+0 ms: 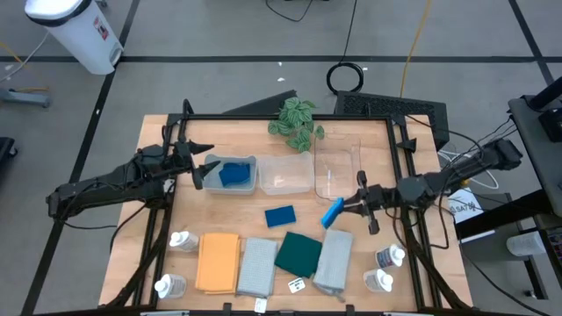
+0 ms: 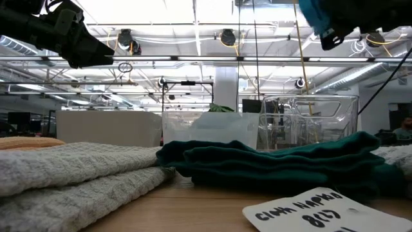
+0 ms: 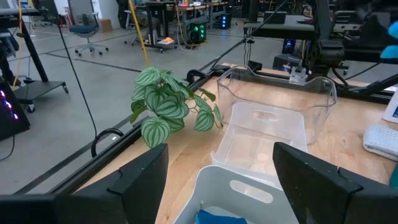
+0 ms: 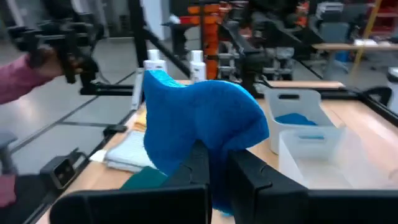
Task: Pick & Place Kitchen Items
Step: Put the blue sponge into the gray bin
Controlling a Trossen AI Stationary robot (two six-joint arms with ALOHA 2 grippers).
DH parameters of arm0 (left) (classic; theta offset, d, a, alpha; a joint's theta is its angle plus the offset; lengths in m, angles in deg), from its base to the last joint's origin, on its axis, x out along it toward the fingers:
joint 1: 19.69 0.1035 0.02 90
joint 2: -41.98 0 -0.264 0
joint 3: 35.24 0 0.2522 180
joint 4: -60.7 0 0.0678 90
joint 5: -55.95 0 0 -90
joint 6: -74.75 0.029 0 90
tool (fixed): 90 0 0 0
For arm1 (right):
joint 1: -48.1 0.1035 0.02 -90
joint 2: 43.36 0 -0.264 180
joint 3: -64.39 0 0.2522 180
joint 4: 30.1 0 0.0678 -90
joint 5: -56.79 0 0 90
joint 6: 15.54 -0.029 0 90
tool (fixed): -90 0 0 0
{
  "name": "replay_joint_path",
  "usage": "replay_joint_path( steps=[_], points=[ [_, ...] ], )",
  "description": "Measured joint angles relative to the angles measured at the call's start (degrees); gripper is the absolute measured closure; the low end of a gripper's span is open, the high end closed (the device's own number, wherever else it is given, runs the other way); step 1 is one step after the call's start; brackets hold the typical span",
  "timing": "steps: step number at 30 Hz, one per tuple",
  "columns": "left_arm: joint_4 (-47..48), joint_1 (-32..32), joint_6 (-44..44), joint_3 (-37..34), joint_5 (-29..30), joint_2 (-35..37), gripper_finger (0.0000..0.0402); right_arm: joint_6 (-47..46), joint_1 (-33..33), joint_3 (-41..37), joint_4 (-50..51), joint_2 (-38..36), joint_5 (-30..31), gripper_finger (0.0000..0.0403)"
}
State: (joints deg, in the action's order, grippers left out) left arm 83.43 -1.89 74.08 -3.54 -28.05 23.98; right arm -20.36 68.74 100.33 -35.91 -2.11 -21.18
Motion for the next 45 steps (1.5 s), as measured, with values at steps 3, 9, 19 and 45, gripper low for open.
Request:
replay_joint_path(
  steps=[3, 9, 19, 45],
  points=[
    [-1.8, 0.0, 2.0, 0.0, -0.2, 0.0, 0.0107, -1.7, -2.5, -0.1, -2.1, 0.4, 0.2, 0.0394],
    [-7.6, 0.0, -7.9, 0.0, -3.0, 0.0, 0.0108, -3.7, -5.8, -0.1, -7.7, 4.3, 1.4, 0.0394],
    [-13.8, 0.0, -13.4, 0.0, -2.9, 0.0, 0.0108, -0.2, -9.7, -0.1, -21.5, 14.1, 4.6, 0.0394],
    [-52.2, -10.0, -11.4, 0.5, -9.0, -38.6, 0.0108, -3.6, -20.7, 0.0, -34.6, 27.8, 4.5, 0.0394]
  ],
)
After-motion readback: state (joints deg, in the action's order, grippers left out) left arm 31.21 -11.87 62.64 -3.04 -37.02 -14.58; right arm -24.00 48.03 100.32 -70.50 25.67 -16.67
